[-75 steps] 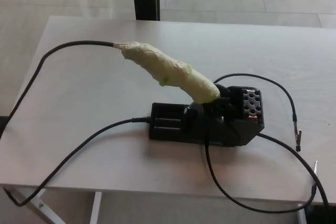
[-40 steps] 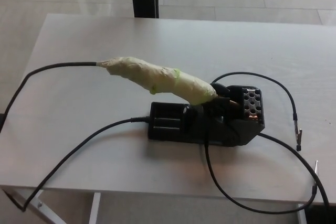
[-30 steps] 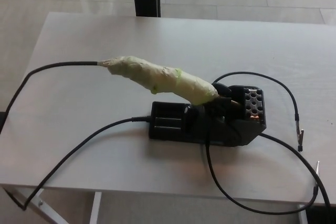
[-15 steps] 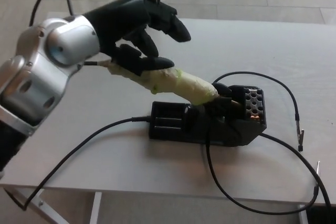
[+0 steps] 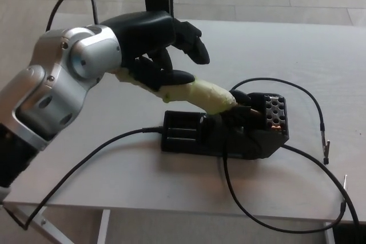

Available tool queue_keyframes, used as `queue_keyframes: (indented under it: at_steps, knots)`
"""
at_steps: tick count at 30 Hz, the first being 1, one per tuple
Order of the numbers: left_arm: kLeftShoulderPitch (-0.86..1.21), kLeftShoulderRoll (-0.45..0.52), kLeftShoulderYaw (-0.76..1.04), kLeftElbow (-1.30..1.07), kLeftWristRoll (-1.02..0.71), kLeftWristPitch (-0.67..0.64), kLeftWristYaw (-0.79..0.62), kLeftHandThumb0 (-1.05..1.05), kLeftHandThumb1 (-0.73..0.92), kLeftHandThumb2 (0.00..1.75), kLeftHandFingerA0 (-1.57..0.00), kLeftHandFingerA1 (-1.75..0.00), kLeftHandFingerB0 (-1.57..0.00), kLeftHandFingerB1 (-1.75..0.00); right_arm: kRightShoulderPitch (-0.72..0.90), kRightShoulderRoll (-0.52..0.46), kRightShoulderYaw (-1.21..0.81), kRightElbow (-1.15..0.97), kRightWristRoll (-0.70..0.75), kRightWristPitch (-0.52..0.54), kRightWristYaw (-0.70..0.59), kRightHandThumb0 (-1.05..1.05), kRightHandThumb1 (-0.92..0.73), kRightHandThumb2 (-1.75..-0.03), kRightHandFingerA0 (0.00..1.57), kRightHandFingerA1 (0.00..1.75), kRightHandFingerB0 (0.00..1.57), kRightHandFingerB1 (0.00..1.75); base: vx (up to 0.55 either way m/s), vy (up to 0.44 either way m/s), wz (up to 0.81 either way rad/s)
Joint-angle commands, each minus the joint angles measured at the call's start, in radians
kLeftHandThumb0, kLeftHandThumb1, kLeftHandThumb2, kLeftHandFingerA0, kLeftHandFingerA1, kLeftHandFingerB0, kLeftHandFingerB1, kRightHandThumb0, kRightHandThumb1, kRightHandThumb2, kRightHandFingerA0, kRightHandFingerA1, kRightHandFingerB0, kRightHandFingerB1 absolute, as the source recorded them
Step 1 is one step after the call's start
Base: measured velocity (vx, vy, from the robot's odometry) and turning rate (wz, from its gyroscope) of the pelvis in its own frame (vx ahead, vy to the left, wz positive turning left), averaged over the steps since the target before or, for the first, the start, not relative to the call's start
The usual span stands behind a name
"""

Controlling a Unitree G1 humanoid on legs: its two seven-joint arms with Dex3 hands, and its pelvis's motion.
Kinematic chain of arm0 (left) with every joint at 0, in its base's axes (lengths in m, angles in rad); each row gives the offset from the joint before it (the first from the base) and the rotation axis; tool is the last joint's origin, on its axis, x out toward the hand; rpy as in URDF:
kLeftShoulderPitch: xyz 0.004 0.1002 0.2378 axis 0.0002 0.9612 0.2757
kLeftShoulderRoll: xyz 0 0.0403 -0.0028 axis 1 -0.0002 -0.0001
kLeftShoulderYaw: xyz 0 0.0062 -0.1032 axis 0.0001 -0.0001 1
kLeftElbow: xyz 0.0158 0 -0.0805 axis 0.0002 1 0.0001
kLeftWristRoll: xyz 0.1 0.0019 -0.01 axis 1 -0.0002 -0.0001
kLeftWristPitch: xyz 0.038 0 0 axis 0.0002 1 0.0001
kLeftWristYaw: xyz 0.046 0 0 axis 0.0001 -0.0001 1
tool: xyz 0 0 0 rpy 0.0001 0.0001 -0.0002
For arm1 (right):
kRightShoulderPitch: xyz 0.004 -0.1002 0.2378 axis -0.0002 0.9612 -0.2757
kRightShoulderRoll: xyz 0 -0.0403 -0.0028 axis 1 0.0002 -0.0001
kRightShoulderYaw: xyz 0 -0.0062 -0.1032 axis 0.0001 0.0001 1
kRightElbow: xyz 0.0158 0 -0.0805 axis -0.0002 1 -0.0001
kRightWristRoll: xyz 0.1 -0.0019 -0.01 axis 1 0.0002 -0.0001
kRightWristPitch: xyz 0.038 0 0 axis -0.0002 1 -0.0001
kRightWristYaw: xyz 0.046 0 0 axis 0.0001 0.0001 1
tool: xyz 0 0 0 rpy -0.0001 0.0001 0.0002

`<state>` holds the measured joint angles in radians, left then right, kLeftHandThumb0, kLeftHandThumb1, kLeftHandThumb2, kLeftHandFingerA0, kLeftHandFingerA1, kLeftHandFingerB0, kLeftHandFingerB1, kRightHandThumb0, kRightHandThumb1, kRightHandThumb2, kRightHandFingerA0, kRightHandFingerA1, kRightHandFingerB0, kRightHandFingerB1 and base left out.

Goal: Use the left hand of the robot to grab the soldering gun kept on the middle of the table and pull it out of its base and keep it on the left side of the base

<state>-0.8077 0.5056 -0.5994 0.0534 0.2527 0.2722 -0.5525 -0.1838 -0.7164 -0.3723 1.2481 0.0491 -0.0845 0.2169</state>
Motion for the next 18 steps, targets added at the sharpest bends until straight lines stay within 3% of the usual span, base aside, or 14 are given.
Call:
queue_keyframes:
  at_steps: [1,2,3,4,8,9,14,15,16,18]
  knots:
    - [-0.013,0.03,0.008,-0.01,0.046,0.007,-0.112,-0.73,0.91,0.67,-0.37,-0.58,-0.36,-0.47,-0.014,-0.033,0.002,0.002,0.01,-0.013,0.004,-1.05,-0.46,-1.14,1.06,1.21,0.28,1.56,0.0,0.0,0.0]
    - [-0.016,0.038,0.002,-0.02,0.048,0.035,-0.146,-0.71,0.72,1.14,-0.34,-0.64,-0.22,-0.53,-0.015,-0.033,-0.001,0.0,0.014,-0.016,0.008,-1.05,-0.44,-1.13,1.06,1.21,0.25,1.58,0.0,0.0,0.0]
    - [-0.015,0.041,0.002,-0.024,0.049,0.047,-0.16,-0.71,0.72,1.14,-0.34,-0.64,-0.22,-0.53,-0.018,-0.035,-0.004,0.0,0.017,-0.012,0.009,-1.05,-0.44,-1.13,1.06,1.21,0.25,1.58,0.0,0.0,0.0]
    - [-0.013,0.045,0.001,-0.028,0.05,0.048,-0.175,-0.76,0.92,0.68,-0.36,-0.59,-0.33,-0.46,-0.021,-0.036,-0.005,0.001,0.017,-0.011,0.007,-1.05,-0.42,-1.12,1.07,1.21,0.26,1.57,0.0,0.0,0.0]
    - [-0.015,0.048,-0.01,-0.02,0.07,0.089,-0.221,-0.85,0.92,0.71,-0.31,-0.58,-0.29,-0.42,-0.027,-0.043,0.004,0.001,0.007,-0.016,0.012,-1.05,-0.44,-1.13,1.05,1.21,0.23,1.59,0.0,0.0,0.0]
    - [-0.016,0.055,-0.023,-0.024,0.084,0.103,-0.241,-0.86,0.91,0.73,-0.28,-0.55,-0.21,-0.39,-0.031,-0.041,0.003,0.004,0.007,-0.014,0.002,-1.05,-0.46,-1.1,1.07,1.18,0.25,1.56,0.0,0.0,0.0]
    - [-0.002,0.051,-0.001,-0.044,0.069,0.131,-0.278,-0.83,0.92,0.7,-0.42,-0.64,-0.17,-0.36,-0.033,-0.042,0.008,0.006,0.004,-0.031,0.003,-1.05,-0.52,-1.04,1.1,1.17,0.27,1.56,0.0,0.0,0.0]
    - [0.0,0.046,0.011,-0.046,0.056,0.136,-0.284,-0.83,0.75,1.09,-0.44,-0.71,-0.1,-0.46,-0.036,-0.043,0.006,0.005,0.006,-0.033,0.005,-1.05,-0.54,-1.03,1.09,1.17,0.26,1.56,0.0,0.0,0.0]
    - [0.005,0.038,0.029,-0.062,0.026,0.188,-0.307,-0.8,0.91,0.68,-0.48,-0.74,-0.08,-0.29,-0.039,-0.041,-0.001,0.003,0.015,-0.023,0.005,-1.05,-0.56,-0.97,1.09,1.19,0.33,1.58,0.0,0.0,0.0]
    - [0.007,0.037,0.033,-0.072,0.031,0.194,-0.317,-0.8,0.91,0.68,-0.5,-0.77,-0.06,-0.27,-0.035,-0.042,0.004,0.0,0.01,-0.032,0.007,-1.05,-0.56,-1.0,1.07,1.19,0.27,1.57,0.0,0.0,0.0]
